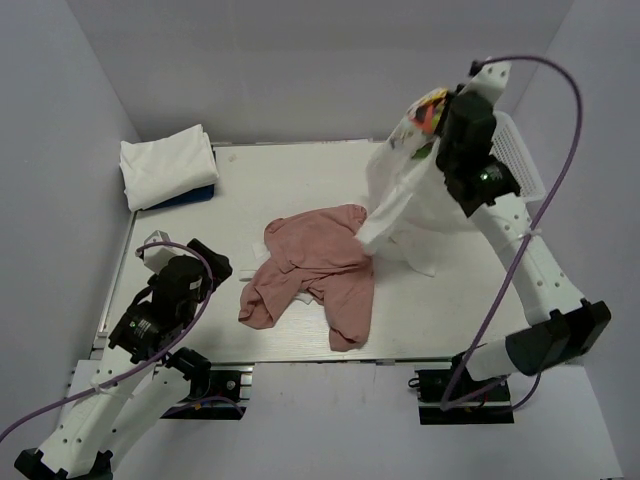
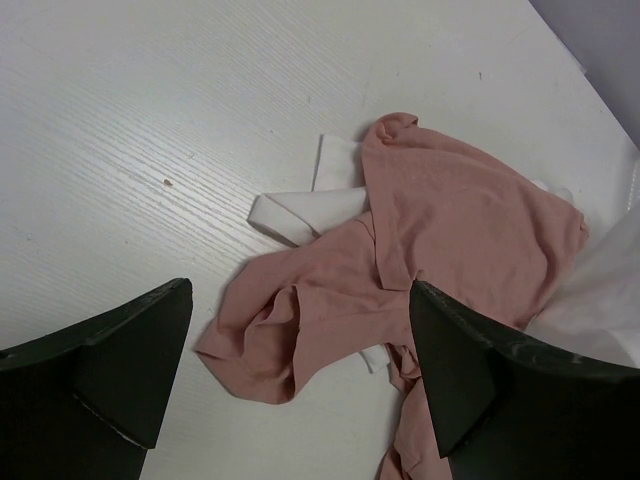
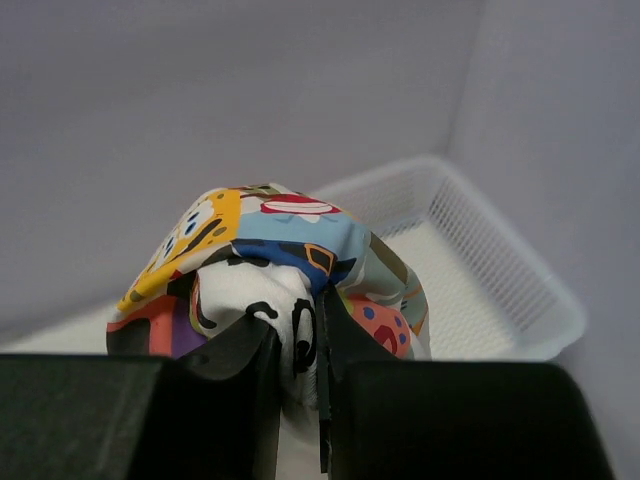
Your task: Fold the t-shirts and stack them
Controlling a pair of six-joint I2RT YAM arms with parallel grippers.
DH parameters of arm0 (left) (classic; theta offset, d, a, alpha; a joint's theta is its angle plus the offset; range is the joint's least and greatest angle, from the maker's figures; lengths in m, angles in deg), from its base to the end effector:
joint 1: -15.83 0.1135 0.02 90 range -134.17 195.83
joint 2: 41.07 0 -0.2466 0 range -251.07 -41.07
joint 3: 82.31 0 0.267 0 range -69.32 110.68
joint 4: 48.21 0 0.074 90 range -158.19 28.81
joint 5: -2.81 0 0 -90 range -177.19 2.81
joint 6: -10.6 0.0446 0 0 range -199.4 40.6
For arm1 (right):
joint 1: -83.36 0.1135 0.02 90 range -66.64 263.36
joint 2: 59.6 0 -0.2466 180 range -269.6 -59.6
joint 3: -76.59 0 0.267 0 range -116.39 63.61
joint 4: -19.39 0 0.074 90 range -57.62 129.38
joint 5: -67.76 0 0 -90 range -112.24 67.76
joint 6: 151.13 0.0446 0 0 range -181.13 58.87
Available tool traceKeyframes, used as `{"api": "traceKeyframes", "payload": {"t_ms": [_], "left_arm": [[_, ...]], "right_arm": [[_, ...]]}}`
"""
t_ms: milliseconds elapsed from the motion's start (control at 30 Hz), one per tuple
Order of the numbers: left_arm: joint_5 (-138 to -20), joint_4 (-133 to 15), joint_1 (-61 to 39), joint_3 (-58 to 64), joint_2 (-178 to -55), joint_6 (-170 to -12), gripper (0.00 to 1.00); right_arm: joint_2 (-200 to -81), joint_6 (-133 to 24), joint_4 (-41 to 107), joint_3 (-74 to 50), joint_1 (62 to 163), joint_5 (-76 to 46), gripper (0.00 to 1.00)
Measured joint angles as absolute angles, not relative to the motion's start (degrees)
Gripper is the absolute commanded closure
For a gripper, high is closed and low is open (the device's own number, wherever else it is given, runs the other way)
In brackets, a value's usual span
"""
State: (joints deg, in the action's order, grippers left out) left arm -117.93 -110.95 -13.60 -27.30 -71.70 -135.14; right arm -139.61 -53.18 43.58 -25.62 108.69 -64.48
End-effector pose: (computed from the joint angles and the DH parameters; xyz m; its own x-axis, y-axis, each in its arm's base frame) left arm 0.1323 -0.0485 0.2796 -0.3648 -0.6098 -0.7036 -0.4055 0.7843 -0.4695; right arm 0.3124 0.1147 0.4535 0.0091 0.1176 -0.9930 0.2921 0.9495 0.1151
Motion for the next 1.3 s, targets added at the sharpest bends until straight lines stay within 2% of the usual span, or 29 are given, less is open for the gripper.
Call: {"api": "traceKeyframes", "payload": {"t_ms": [233,367,533,767,800,833,867,900,1133,1300], "left_arm": [[-118.33,-111.49,-13.60,-27.30,-71.74,-135.41,0.01],[-118.87,-112.06,-13.60,-27.28,-72.31,-135.54,0.01],[-119.44,-112.37,-13.60,-27.28,-73.47,-135.89,0.01],[-119.64,-113.16,-13.60,-27.24,-74.63,-136.06,0.01],[-119.64,-113.35,-13.60,-27.24,-74.63,-136.08,0.01],[-119.64,-113.51,-13.60,-27.24,-74.63,-136.08,0.01],[-119.64,-113.57,-13.60,-27.24,-74.63,-136.10,0.01],[-119.66,-113.57,-13.60,-27.24,-74.61,-136.10,0.01],[-119.64,-113.53,-13.60,-27.24,-74.45,-136.24,0.01],[-119.59,-113.46,-13.60,-27.24,-74.43,-136.24,0.01]], "right_arm": [[-156.44,-64.22,36.15,-54.63,97.06,-67.95,1.00],[-164.70,-67.67,32.13,-64.51,91.33,-68.23,1.00],[-167.72,-69.23,29.94,-62.12,86.65,-67.38,1.00],[-167.65,-62.82,31.93,-45.51,83.33,-59.03,1.00],[-168.04,-61.23,33.64,-43.50,83.11,-57.59,0.86],[-168.87,-59.81,35.47,-42.34,82.87,-56.37,0.65],[-170.21,-58.17,37.68,-42.08,82.50,-54.97,0.42],[-171.54,-56.79,39.58,-42.08,82.11,-53.55,0.10],[-172.85,-54.17,48.28,-41.95,81.15,-40.54,0.10],[-162.27,-56.33,46.55,-34.71,83.88,-25.92,0.10]]}}
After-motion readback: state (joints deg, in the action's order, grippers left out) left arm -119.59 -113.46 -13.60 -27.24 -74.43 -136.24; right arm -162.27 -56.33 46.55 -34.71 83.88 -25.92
